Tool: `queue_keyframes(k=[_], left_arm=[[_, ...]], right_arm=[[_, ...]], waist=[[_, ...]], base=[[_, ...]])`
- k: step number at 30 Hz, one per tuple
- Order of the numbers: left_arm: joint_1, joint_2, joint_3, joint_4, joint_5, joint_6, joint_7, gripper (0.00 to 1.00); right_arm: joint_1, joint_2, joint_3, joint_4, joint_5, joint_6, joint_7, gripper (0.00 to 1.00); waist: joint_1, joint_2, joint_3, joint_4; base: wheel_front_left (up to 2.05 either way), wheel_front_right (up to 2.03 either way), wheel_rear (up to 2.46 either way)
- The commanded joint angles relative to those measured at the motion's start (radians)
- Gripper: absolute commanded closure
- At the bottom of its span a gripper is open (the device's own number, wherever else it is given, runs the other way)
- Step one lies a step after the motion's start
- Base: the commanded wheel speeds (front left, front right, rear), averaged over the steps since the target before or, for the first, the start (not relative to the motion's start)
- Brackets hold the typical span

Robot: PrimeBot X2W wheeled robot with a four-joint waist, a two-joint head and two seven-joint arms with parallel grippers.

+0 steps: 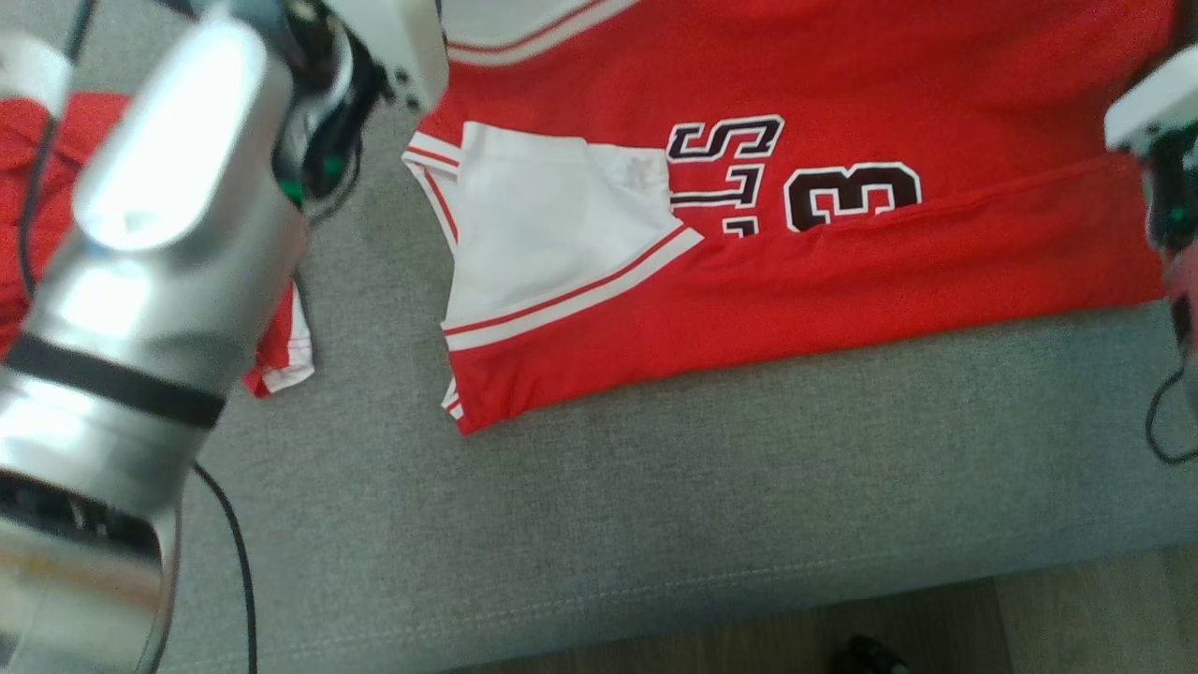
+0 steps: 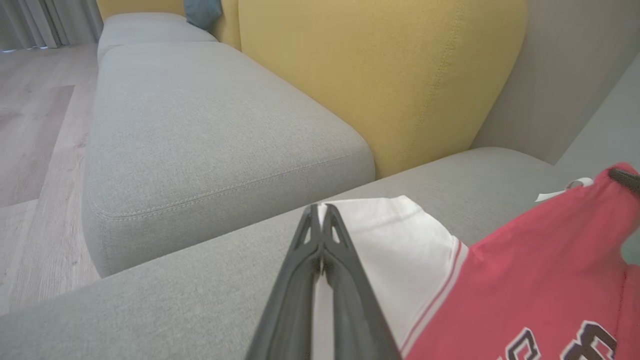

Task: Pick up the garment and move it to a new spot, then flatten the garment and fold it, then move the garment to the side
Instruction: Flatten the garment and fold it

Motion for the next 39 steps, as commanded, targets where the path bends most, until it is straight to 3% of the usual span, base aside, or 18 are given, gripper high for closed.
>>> queue_keyframes(k=[1, 8, 21, 29, 39], left_arm=[[-0.004, 0.041, 0.019, -0.052, -0.011, -0.004, -0.002, 1.00], [0.130, 0.094, 0.003, -0.206, -0.037, 0.013, 0.037, 1.00], [0.365, 0.178, -0.056, -0.513, -0.071, 0.095, 0.151, 1.00], [0.456, 0.217, -0.097, -0.603, -0.078, 0.123, 0.204, 1.00], [0.496, 0.230, -0.132, -0.610, -0.068, 0.134, 0.217, 1.00]], right_arm=[[0.026, -0.014, 0.011, -0.036, 0.014, 0.007, -0.012, 1.00], [0.117, -0.042, 0.033, -0.074, 0.046, 0.007, 0.030, 1.00], [0.284, -0.105, 0.061, -0.200, 0.078, 0.007, 0.189, 1.00], [0.356, -0.133, 0.054, -0.276, 0.071, 0.007, 0.302, 1.00], [0.462, -0.157, 0.018, -0.411, 0.050, 0.007, 0.478, 1.00]], waist=[[0.0000, 0.0000, -0.024, 0.006], [0.0000, 0.0000, -0.093, 0.015], [0.0000, 0.0000, -0.189, 0.043], [0.0000, 0.0000, -0.211, 0.044], [0.0000, 0.0000, -0.218, 0.037]], base=[[0.00, 0.00, 0.00], [0.00, 0.00, 0.00], [0.00, 0.00, 0.00], [0.00, 0.00, 0.00], [0.00, 0.00, 0.00]])
